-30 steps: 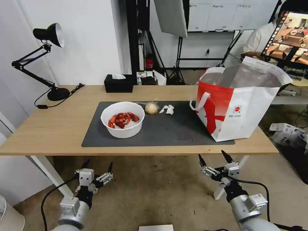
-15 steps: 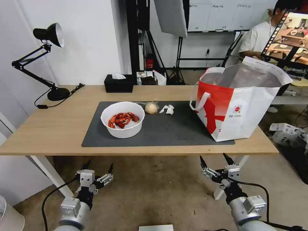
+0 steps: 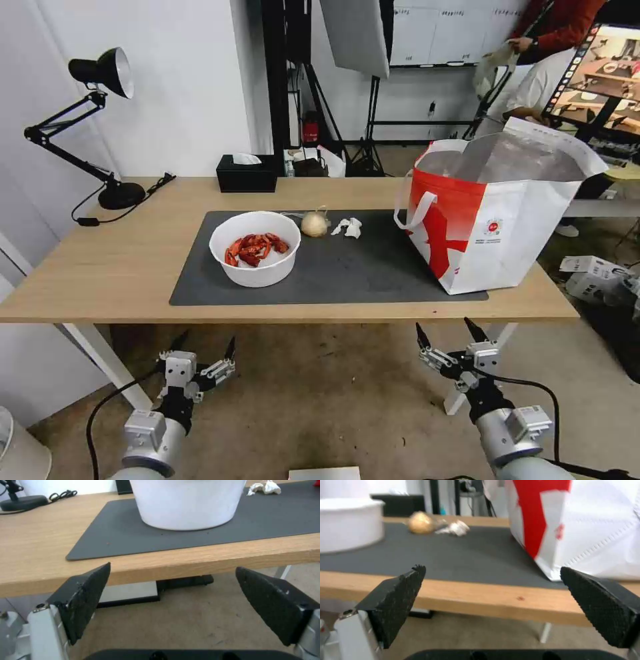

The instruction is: Pick up the trash from the table and place it into the takeout bag.

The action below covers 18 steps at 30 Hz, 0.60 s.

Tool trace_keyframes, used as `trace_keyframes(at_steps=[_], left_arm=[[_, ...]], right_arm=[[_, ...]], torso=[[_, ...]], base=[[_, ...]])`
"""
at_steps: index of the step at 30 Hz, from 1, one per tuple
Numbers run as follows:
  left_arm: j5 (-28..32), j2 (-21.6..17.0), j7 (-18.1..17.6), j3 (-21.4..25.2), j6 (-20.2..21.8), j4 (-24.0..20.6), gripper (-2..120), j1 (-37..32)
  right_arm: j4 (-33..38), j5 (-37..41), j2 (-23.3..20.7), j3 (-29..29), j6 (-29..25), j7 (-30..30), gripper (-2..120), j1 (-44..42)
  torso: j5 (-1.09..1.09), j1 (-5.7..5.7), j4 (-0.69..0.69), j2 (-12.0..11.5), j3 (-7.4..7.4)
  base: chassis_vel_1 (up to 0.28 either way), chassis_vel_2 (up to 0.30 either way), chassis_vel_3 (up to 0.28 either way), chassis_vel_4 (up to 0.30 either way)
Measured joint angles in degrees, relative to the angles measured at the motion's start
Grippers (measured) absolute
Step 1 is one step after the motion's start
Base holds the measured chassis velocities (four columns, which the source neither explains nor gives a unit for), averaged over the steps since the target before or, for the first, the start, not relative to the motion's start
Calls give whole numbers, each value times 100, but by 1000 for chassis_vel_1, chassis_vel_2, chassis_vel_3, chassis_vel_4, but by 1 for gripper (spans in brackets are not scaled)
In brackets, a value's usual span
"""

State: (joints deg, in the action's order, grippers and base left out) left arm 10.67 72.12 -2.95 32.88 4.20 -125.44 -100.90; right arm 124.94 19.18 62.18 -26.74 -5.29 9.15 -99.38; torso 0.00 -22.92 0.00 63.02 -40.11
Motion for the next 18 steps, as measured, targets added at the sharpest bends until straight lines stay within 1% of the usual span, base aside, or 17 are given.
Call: trace_keyframes(at_steps=[4, 6, 8, 9, 10, 11, 12, 14, 15, 16, 18], left_arm=[[-5, 9, 0, -1, -17, 12, 100, 10], [-12, -8, -1, -13, -34, 37, 100, 73], [-11, -33, -1, -37, -34, 69, 100, 131], [-11, -46, -1, -60, -34, 105, 100, 181], [-11, -40, 0, -68, -35, 128, 100, 198], [-11, -40, 0, -68, -35, 128, 100, 198], [-11, -28, 8, -73, -35, 138, 100, 203], [-10, -17, 18, -74, -35, 139, 100, 218], [-10, -17, 18, -74, -35, 139, 100, 218], [-5, -15, 20, -73, -34, 137, 100, 234], [13, 3, 21, -64, -31, 119, 100, 295]], right_arm=[[-2, 98, -64, 141, -84, -174, 100, 144], [-138, 213, -213, 293, -254, -417, 100, 556], [-160, 249, -283, 297, -317, -515, 100, 716], [-188, 334, -387, 316, -348, -610, 100, 909], [-242, 478, -561, 390, -361, -713, 100, 1204], [-242, 478, -561, 390, -361, -713, 100, 1204], [-347, 623, -775, 523, -359, -805, 100, 1574], [-667, 834, -1141, 966, -255, -866, 100, 2358], [-667, 834, -1141, 966, -255, -866, 100, 2358], [-803, 910, -1242, 1160, -191, -868, 100, 2661], [-1210, 1213, -1413, 1788, 82, -750, 100, 3715]], torso=[[-1, 1, -1, 0, 0], [2, 0, 2, 0, -1], [2, 0, 2, 0, 0], [-1, 0, -3, 0, 0], [-1, 0, -2, 0, -1], [-1, 0, -2, 0, -1], [0, 0, -2, 0, 0], [0, 0, 4, 0, -1], [0, 0, 4, 0, -1], [1, 0, 2, 0, -1], [0, -1, 1, -1, -1]], base=[[0, 0, 0, 0], [0, 0, 0, 0], [0, 0, 0, 0], [0, 0, 0, 0], [0, 0, 0, 0], [0, 0, 0, 0], [0, 0, 0, 0], [0, 0, 0, 0], [0, 0, 0, 0], [0, 0, 0, 0], [0, 0, 0, 0]])
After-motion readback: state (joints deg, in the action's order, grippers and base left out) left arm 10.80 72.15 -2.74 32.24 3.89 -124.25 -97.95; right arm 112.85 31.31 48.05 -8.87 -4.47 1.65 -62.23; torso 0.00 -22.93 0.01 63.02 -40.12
